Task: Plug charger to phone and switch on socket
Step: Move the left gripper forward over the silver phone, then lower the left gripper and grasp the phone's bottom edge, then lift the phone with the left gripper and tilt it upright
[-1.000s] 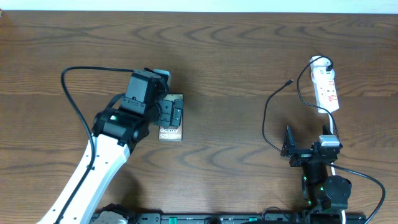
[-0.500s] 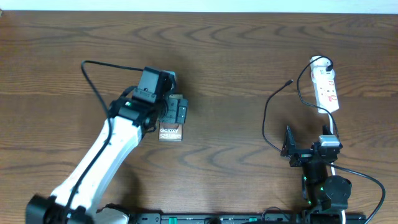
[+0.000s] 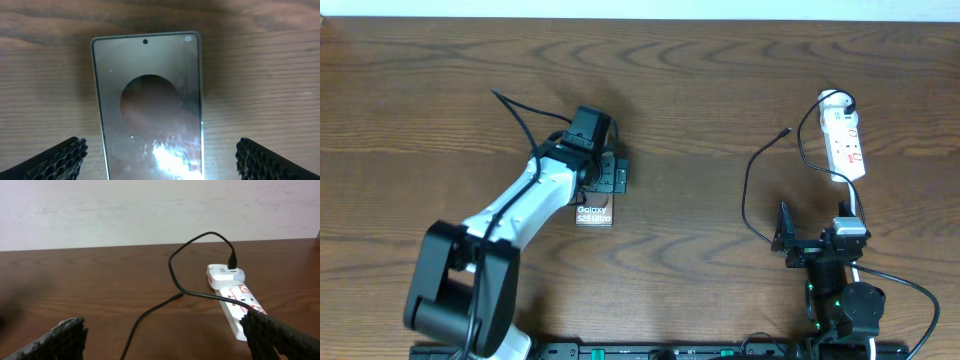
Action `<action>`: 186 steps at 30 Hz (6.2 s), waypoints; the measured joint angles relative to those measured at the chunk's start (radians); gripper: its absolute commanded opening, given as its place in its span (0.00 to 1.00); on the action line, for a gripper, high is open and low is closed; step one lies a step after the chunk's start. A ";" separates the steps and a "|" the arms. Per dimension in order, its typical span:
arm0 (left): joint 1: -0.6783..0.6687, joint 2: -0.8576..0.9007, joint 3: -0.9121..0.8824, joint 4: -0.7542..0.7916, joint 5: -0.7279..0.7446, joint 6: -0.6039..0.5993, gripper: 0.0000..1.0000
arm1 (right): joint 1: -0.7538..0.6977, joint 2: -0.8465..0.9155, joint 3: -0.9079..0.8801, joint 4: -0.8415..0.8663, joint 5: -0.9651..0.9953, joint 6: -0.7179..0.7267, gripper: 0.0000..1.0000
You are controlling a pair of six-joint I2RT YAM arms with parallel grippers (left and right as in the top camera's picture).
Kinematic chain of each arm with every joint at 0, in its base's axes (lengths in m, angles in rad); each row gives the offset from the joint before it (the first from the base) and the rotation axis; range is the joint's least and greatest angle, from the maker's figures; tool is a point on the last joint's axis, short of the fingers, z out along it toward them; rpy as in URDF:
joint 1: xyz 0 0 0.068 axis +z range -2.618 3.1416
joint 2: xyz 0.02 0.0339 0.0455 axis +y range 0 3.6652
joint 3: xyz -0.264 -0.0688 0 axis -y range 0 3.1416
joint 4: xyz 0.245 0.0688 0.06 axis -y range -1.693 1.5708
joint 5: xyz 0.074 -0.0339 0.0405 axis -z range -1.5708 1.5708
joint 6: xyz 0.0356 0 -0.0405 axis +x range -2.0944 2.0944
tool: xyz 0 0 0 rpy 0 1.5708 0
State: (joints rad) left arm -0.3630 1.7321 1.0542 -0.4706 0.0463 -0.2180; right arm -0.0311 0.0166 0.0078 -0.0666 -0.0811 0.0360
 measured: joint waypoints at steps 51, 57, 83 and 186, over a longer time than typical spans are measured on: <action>-0.001 0.111 0.000 0.033 -0.019 -0.014 0.92 | 0.000 0.000 0.000 0.000 0.000 0.000 0.99; 0.001 0.111 0.000 0.027 -0.019 -0.014 0.84 | 0.000 0.000 0.000 0.000 0.000 0.000 0.99; 0.001 0.111 0.006 0.019 -0.019 -0.078 0.61 | 0.000 0.000 0.000 0.000 0.000 0.000 0.99; 0.108 -0.165 0.006 -0.042 0.926 -0.591 0.59 | 0.000 0.000 0.000 0.000 0.000 0.000 0.99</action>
State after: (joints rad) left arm -0.2550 1.5669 1.0607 -0.5129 0.9722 -0.8089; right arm -0.0311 0.0166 0.0078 -0.0666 -0.0811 0.0360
